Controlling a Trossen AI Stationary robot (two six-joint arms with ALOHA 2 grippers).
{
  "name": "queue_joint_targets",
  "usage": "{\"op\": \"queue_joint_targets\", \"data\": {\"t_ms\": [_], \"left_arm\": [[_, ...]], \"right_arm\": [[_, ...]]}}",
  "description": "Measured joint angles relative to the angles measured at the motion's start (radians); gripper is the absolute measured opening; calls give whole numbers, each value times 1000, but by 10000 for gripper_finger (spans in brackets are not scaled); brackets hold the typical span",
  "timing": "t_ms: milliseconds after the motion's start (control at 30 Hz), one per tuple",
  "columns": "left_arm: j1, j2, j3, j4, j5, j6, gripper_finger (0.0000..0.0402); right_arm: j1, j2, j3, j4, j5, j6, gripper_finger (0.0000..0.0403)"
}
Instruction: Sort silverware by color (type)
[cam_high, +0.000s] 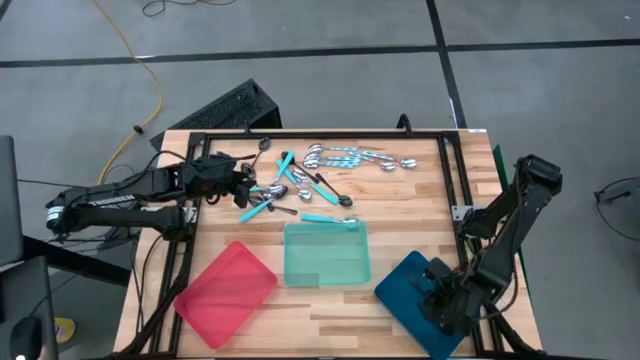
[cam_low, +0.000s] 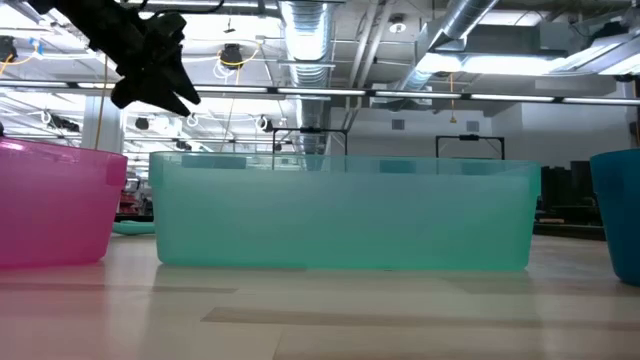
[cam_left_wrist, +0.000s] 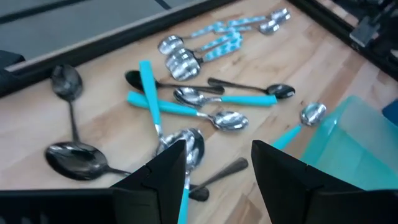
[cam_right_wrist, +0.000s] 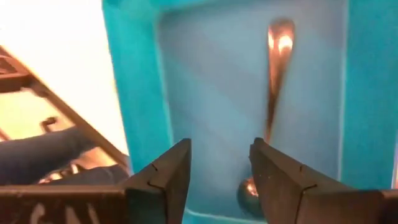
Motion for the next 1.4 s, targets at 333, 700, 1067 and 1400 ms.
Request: {"op": "queue_joint_targets", "data": {"t_ms": [333, 700, 1067, 1400], "left_arm": [[0, 127, 77, -129, 14, 120, 167], [32, 340, 101, -213, 58, 325, 201], [154, 512, 101, -178, 33, 613, 219], [289, 616, 101, -111, 139, 689, 219]], "right_arm": [[-204, -165, 0, 7, 235, -309, 165], [-516, -211, 0, 80, 239, -806, 178], [-614, -211, 0, 124, 239, -967, 230], [-618, -210, 0, 119, 238, -956, 230]]}}
